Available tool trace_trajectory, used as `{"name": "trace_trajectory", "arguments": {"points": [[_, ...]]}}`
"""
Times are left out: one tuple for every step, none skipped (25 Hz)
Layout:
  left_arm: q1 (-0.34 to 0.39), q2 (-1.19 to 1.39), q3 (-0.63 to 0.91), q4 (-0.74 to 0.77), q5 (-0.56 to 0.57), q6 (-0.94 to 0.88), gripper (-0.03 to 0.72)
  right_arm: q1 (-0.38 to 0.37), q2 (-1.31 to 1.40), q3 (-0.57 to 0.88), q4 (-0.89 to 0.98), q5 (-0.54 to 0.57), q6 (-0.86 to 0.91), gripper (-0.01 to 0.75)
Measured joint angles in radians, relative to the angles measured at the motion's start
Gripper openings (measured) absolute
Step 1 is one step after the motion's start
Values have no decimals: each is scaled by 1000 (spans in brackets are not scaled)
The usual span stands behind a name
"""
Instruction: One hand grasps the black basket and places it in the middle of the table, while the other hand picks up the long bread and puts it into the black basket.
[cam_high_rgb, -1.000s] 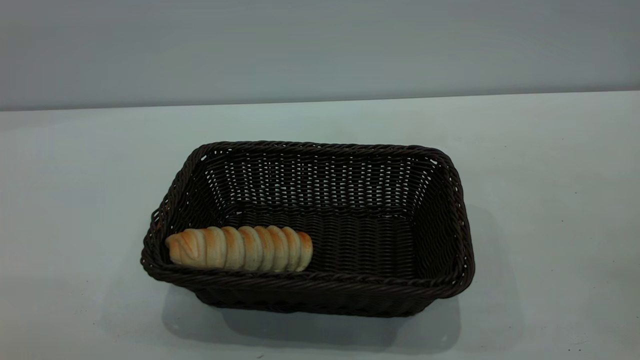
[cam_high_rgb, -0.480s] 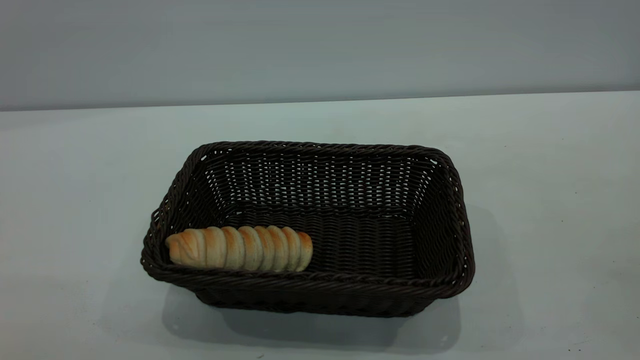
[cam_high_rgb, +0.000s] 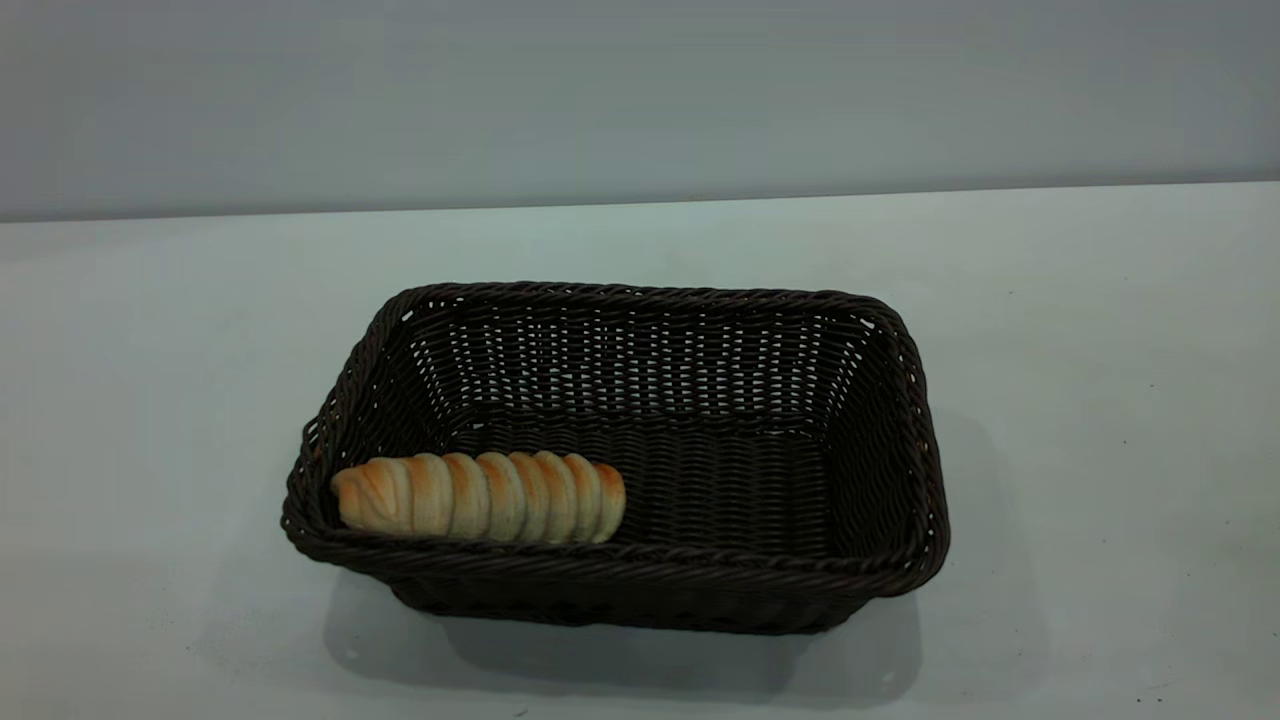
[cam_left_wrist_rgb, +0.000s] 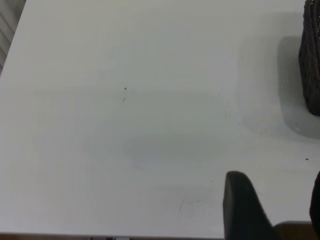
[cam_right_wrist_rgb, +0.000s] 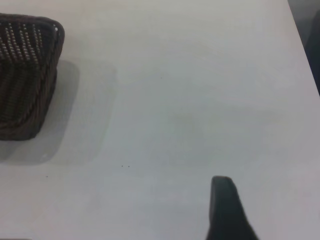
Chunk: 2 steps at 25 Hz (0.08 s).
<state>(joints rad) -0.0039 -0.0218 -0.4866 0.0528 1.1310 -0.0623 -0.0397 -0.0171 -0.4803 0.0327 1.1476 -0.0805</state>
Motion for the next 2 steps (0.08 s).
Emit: {"name": "trace_trajectory", "arguments": {"points": [[0, 0, 0, 0, 0, 0, 366, 0, 0, 0, 0, 0, 0, 456], [0, 0, 0, 0, 0, 0, 366, 0, 0, 0, 0, 0, 0, 456]]}}
